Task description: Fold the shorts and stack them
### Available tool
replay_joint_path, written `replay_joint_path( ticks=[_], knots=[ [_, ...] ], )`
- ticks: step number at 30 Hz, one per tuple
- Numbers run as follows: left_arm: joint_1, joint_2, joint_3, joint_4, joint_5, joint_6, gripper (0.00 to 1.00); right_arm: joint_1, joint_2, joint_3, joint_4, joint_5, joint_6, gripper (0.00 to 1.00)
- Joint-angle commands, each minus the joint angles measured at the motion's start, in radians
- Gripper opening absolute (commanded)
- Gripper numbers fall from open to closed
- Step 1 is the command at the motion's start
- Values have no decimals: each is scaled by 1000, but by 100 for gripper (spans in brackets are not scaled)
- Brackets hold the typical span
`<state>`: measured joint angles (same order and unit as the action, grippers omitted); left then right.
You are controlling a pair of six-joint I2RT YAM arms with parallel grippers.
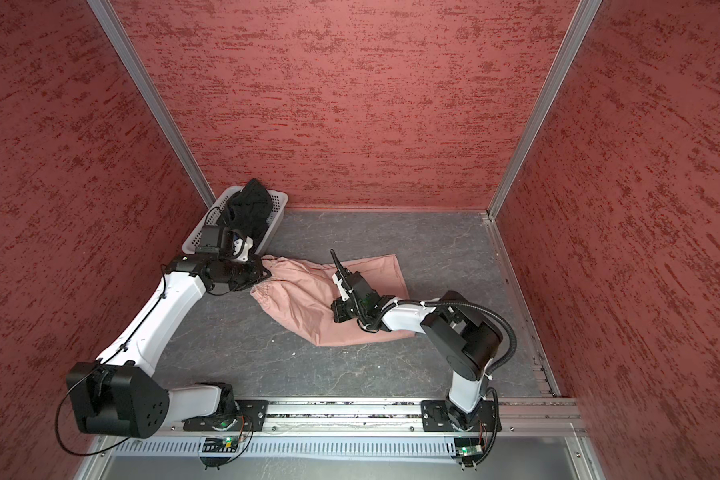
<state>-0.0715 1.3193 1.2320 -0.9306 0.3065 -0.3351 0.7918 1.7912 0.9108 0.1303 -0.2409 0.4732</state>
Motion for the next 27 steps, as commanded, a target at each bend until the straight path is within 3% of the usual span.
replay_joint_path(
  ticks=[1,5,10,16,18,19,20,27],
  knots=[
    [-28,26,140,-155,-113,65,0,-8,41,124,-38,-92,47,3],
    [-69,62,232,-216,-130,68,0,40,172,207,46,-173,79,3],
    [-162,46,223,-212,-154,8,0,46,291,263,223,-251,200,5],
    [-247,57,209,-194,-167,-38,0,45,347,350,225,-274,216,14],
    [-263,85,238,-206,-183,-35,0,34,319,362,143,-230,193,28],
    [-271,99,256,-215,-200,-32,0,15,281,346,96,-197,181,40],
    [-276,110,273,-221,-211,-29,0,-5,247,321,75,-180,187,44],
    [-327,243,447,-294,-289,-12,0,-183,-60,78,-49,-81,161,58]
  ],
)
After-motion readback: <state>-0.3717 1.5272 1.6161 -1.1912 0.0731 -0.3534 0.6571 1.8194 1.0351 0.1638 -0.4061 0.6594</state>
